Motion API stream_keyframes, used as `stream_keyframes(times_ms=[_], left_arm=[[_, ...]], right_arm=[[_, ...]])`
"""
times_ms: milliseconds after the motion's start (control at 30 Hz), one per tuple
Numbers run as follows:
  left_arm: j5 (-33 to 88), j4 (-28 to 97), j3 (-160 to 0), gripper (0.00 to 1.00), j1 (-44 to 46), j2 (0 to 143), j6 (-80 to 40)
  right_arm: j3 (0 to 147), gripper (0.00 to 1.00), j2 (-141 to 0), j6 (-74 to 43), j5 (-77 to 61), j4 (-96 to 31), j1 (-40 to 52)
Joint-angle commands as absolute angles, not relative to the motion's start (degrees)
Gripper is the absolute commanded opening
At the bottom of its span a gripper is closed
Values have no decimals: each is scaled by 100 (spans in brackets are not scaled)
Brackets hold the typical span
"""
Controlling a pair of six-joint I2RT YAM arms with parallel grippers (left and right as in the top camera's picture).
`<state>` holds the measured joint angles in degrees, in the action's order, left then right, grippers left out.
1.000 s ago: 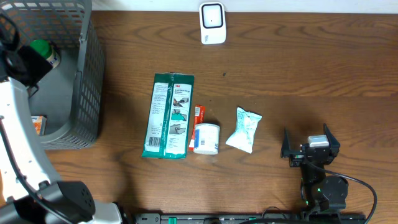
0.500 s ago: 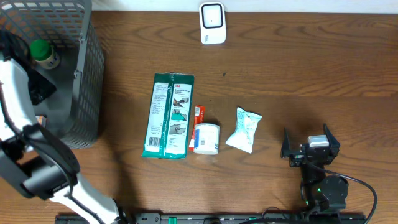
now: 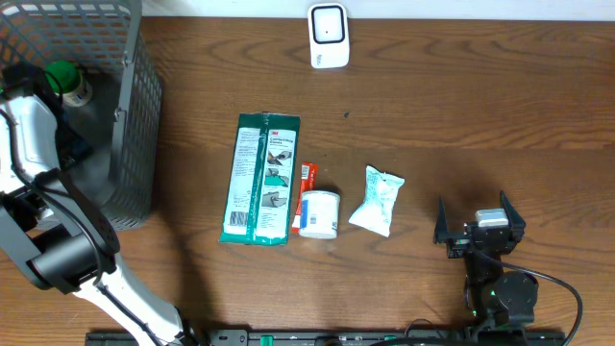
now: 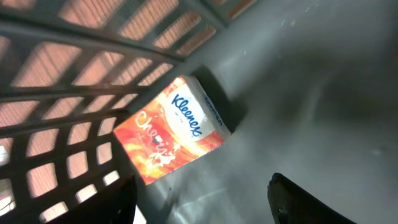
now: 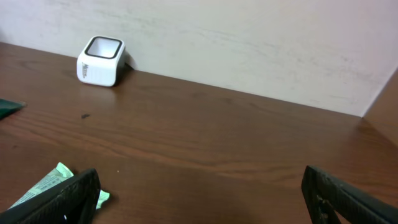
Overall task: Scan the item barcode
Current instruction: 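Reach the left gripper into the basket and grasp the orange tissue pack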
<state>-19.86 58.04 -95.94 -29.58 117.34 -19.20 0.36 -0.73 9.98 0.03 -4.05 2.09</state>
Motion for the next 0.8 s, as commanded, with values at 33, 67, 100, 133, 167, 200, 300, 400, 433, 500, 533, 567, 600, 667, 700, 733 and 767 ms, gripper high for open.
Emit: stream_keyframes(times_ms=[33, 67, 100, 133, 167, 200, 300, 400, 433, 500, 533, 567, 600, 667, 700, 733, 767], left_arm=[[-2259, 5502, -9205, 69, -2989, 11789, -1813], [-2259, 5428, -9150, 69, -2989, 11789, -1789], [-2259, 5336, -9072, 69, -2989, 11789, -1780], [-2261, 5242, -8984, 69, -2989, 11789, -1780], [-2261, 5166, -8917, 69, -2989, 11791, -1780], [-2261, 5063, -8833, 69, -2989, 11791, -1780], [-2259, 4849, -8635, 70, -2995, 11791, -1782], [-2174, 4716, -8490, 69, -2993, 11791, -1782], [-2016, 4687, -8462, 69, -2993, 11791, -1782], [-1466, 4637, -8455, 69, -2993, 11791, -1780], [-1234, 4602, -8455, 69, -2993, 11791, -1776], [-899, 4543, -8455, 69, -2993, 11789, -1712], [-458, 4464, -8455, 68, -2993, 11789, -1553], [141, 4364, -8464, 66, -2993, 11786, -1352], [344, 4342, -8488, 65, -2993, 11767, -1332], [449, 4327, -8510, 64, -2993, 11740, -1332], [550, 4309, -8545, 64, -2993, 11684, -1330]], right_arm=[[32, 99, -64, 1055, 58, -427, 180], [32, 99, -64, 1055, 58, -427, 180], [30, 99, -64, 1055, 58, -427, 180], [32, 99, -64, 1055, 58, -427, 180], [32, 99, -64, 1055, 58, -427, 180], [32, 99, -64, 1055, 58, -427, 180], [30, 99, -64, 1055, 58, -427, 180], [32, 99, -64, 1055, 58, -427, 180], [32, 99, -64, 1055, 58, -427, 180], [32, 99, -64, 1055, 58, -427, 180], [32, 99, -64, 1055, 58, -427, 180], [32, 99, -64, 1055, 58, -427, 180], [30, 99, -64, 1055, 58, -427, 180], [32, 99, -64, 1055, 58, -427, 180], [30, 99, -64, 1055, 58, -427, 180], [32, 99, -64, 1055, 58, -427, 180], [32, 99, -64, 1055, 58, -427, 180]])
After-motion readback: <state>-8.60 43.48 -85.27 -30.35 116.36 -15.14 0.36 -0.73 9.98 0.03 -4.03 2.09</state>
